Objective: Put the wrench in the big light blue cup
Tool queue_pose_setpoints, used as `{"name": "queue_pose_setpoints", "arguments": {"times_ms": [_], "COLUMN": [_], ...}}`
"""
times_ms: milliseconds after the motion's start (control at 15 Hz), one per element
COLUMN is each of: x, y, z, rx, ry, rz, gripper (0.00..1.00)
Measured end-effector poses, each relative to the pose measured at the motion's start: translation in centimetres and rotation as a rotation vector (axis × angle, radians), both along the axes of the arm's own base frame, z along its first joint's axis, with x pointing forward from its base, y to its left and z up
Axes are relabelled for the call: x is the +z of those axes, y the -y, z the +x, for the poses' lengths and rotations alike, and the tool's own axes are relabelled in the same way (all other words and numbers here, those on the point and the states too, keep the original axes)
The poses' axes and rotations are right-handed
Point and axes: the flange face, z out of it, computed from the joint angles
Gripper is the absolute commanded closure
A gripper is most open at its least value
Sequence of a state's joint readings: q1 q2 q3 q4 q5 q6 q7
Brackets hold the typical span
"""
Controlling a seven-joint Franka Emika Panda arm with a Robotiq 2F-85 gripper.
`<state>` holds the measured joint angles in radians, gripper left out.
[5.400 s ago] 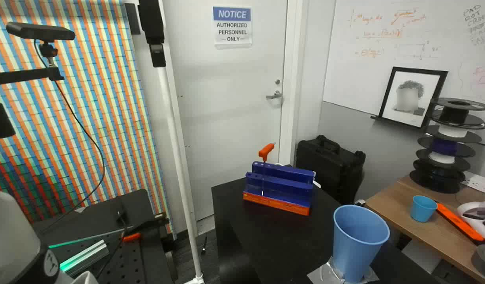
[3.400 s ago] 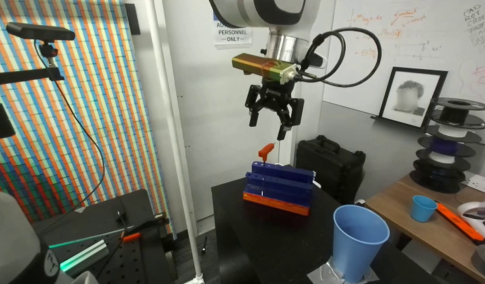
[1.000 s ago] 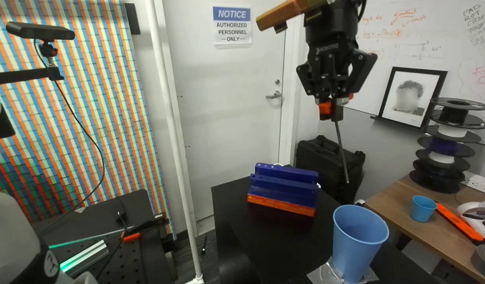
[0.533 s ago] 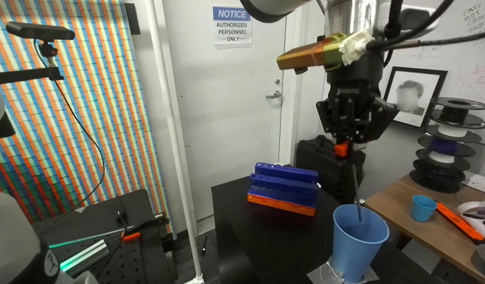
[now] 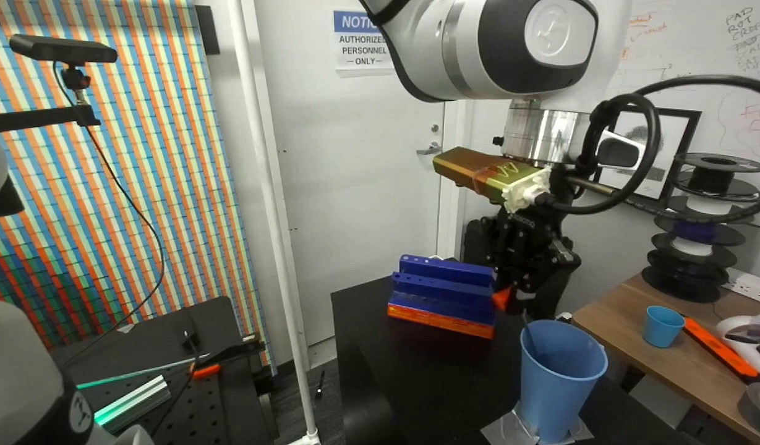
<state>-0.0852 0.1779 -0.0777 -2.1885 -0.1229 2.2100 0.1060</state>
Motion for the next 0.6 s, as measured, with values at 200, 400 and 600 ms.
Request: {"name": "queue_pose_setpoints", "arguments": {"times_ms": [200,400,600], "x": [1.8,7.2,12.1], "y": [-0.6,-1.3,-2.7], "z": [-0.8,-2.8,-6.0], "rx": [0.001,0.004,0.058], "ry": [-0.025,0.034,0.117], "rz": [0.04,0.113,0.2], "gripper": [0.17,0.0,0.0]}}
